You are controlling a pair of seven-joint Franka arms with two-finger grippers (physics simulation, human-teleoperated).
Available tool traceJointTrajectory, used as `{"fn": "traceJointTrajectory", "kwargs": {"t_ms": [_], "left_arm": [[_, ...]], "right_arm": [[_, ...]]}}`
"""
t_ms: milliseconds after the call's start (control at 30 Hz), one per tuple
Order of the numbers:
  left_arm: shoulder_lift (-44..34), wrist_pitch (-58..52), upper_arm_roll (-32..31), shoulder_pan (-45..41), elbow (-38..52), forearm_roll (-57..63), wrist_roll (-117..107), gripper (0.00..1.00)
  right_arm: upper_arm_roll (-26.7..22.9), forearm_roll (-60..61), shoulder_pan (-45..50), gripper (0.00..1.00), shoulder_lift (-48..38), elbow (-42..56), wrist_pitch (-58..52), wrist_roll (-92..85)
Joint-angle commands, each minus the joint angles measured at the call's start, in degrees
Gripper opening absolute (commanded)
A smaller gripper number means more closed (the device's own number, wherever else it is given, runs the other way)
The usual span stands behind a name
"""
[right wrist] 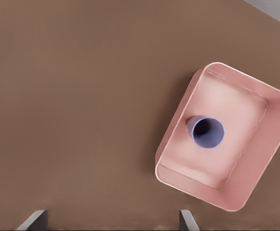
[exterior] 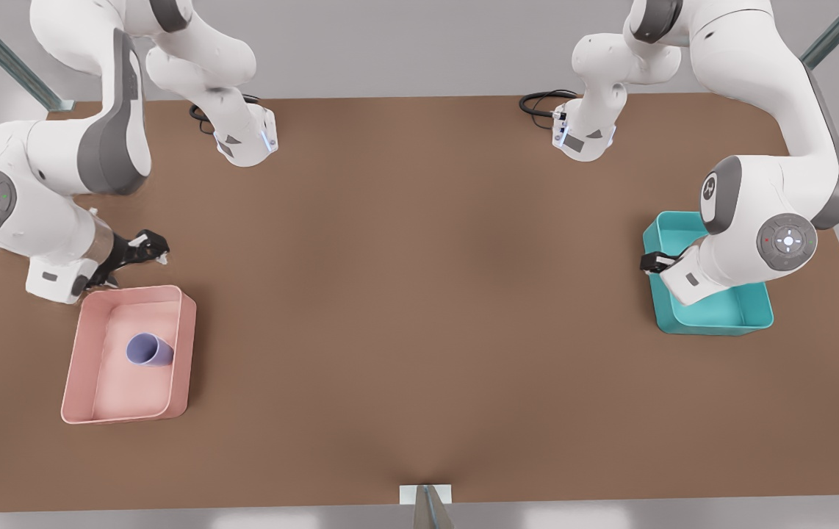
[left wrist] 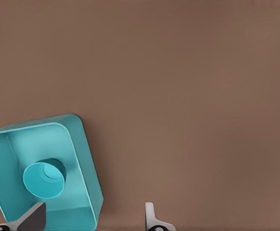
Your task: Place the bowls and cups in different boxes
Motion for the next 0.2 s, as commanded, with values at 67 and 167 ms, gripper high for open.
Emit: {"fn": "traceJointTrajectory", "kwargs": {"t_ms": [67,167], "left_arm": [[-0.07,-0.6,0.0,0.09,0.0,-0.05,-3.62,1.0],[-0.07,-1.57,0.0,0.0,0.0,-0.05,-3.71,1.0]], "right_arm": [[0.32,-2.74,-0.33,1.0,-3.38,-3.01,-7.17,23.05],[0.14,-2.74,-0.33,1.0,-3.47,-3.09,-7.17,23.05]]}}
